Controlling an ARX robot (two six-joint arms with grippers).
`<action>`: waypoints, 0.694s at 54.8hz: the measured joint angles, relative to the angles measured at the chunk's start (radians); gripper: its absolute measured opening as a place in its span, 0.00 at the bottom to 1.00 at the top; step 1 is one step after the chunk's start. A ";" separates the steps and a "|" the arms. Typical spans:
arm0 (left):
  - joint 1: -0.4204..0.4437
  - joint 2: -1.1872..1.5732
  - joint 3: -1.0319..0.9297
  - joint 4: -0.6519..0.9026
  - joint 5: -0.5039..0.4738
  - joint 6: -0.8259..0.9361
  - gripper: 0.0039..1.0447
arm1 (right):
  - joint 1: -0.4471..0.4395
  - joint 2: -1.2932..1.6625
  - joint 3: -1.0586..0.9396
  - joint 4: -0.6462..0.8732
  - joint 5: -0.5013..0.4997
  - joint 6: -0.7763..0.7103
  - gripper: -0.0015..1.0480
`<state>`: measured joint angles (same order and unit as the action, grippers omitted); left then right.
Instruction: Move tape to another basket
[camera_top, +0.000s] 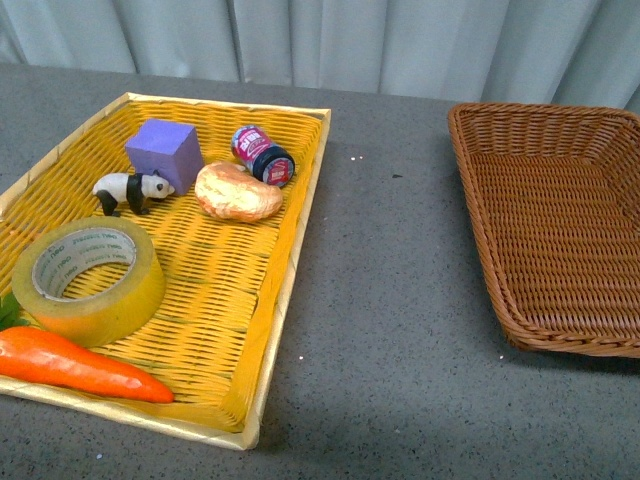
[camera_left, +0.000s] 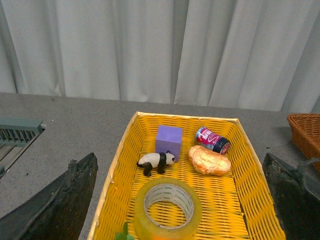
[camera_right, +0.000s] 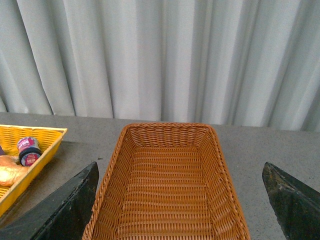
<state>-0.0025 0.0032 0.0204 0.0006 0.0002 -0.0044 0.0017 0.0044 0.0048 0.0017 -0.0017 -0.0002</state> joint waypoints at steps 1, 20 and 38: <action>0.000 0.000 0.000 0.000 0.000 0.000 0.94 | 0.000 0.000 0.000 0.000 0.000 0.000 0.91; 0.000 0.000 0.000 0.000 0.000 0.000 0.94 | 0.000 0.000 0.000 0.000 0.000 0.000 0.91; 0.000 0.000 0.000 0.000 0.000 0.000 0.94 | 0.000 0.000 0.000 0.000 0.000 0.000 0.91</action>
<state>-0.0025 0.0032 0.0204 0.0006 0.0002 -0.0048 0.0017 0.0044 0.0048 0.0017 -0.0017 0.0002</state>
